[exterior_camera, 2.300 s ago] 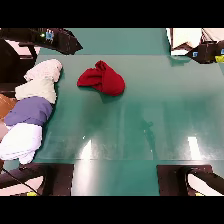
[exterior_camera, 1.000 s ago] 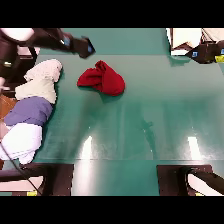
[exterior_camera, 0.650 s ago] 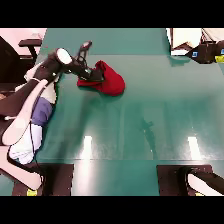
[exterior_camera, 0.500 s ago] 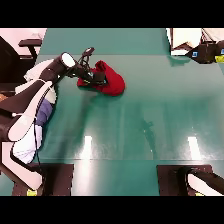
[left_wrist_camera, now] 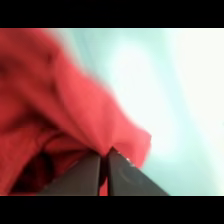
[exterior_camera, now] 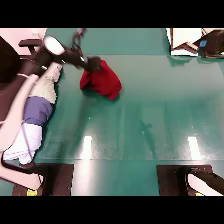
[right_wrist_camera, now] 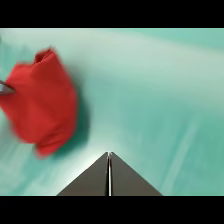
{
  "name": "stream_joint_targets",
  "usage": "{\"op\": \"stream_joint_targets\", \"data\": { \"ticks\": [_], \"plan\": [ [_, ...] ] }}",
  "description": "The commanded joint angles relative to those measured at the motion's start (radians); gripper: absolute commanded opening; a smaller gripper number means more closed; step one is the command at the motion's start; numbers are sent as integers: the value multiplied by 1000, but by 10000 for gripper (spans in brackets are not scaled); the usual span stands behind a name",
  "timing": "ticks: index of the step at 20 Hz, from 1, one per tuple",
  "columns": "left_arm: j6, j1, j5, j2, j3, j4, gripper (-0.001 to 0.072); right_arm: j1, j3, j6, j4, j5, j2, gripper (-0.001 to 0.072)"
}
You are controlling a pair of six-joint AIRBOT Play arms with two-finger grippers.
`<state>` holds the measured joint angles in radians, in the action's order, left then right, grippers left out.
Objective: Fold the shirts.
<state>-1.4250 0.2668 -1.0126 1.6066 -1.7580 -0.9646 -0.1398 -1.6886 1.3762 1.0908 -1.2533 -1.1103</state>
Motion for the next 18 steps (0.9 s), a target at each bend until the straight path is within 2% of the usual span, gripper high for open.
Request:
{"op": "stream_joint_targets", "data": {
  "ticks": [1,5,8,11,13,14,16,18],
  "plan": [
    [45,7,-54,-204,-156,-146,22,0,-137,1,0,-7,0,17],
    [56,108,-89,-361,-218,-252,22,0,-249,1,0,-7,0,18],
    [72,251,-167,-336,-199,-278,23,0,-286,1,0,-16,2,18],
    [72,387,-153,-246,-139,-272,32,0,-290,1,0,-39,2,18],
    [71,440,-114,-171,-128,-252,599,0,-289,1,1,-64,2,18],
    [71,444,-96,-145,-129,-243,624,0,-288,1,1,-68,2,18],
    [43,406,-91,-143,-132,-286,624,0,-288,1,1,-68,2,18],
    [14,298,-122,-166,-136,-333,624,0,-288,1,1,-68,2,18]
  ]
}}
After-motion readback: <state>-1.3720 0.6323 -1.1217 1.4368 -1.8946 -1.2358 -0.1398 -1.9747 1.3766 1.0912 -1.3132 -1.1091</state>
